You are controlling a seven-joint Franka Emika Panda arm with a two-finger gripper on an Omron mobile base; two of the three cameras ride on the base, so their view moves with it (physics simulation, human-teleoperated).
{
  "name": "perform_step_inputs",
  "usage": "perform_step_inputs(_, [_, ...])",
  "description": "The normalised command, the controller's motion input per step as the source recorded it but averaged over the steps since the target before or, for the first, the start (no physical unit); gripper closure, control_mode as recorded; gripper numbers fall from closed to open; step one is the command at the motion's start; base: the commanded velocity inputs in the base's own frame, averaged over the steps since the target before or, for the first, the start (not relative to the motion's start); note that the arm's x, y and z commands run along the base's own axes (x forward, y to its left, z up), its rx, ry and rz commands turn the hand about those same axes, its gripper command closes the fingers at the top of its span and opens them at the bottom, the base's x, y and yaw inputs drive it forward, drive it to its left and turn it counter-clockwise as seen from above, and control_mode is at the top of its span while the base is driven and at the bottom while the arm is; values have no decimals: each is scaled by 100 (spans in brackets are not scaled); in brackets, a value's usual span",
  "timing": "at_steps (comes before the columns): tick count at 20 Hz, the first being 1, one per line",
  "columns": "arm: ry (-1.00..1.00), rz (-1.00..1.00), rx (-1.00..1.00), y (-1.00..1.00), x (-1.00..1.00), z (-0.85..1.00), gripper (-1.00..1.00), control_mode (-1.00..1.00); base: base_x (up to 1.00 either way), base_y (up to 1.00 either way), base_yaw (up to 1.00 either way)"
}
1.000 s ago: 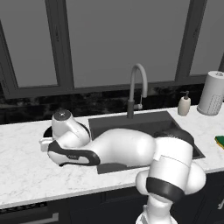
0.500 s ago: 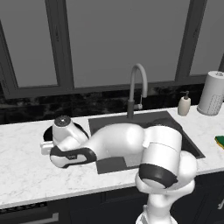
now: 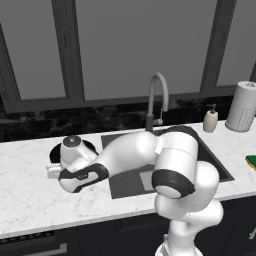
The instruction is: Pick the pan and sponge and place them into the sink. Then turn on the water.
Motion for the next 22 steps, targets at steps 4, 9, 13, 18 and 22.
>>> perform_step_inputs(4, [2,0,0,14,0,-24,-100,-100,0,0,0])
perform_step_inputs(9, [0,0,0,1,0,-29,-100,-100,0,0,0])
perform_step_inputs(13, [0,0,0,0,0,-26,-100,-100,0,0,0])
perform_step_inputs(18, [1,0,0,0,0,-10,100,-100,0,0,0])
perform_step_inputs(22, [0,0,0,0,0,0,100,-100,0,0,0])
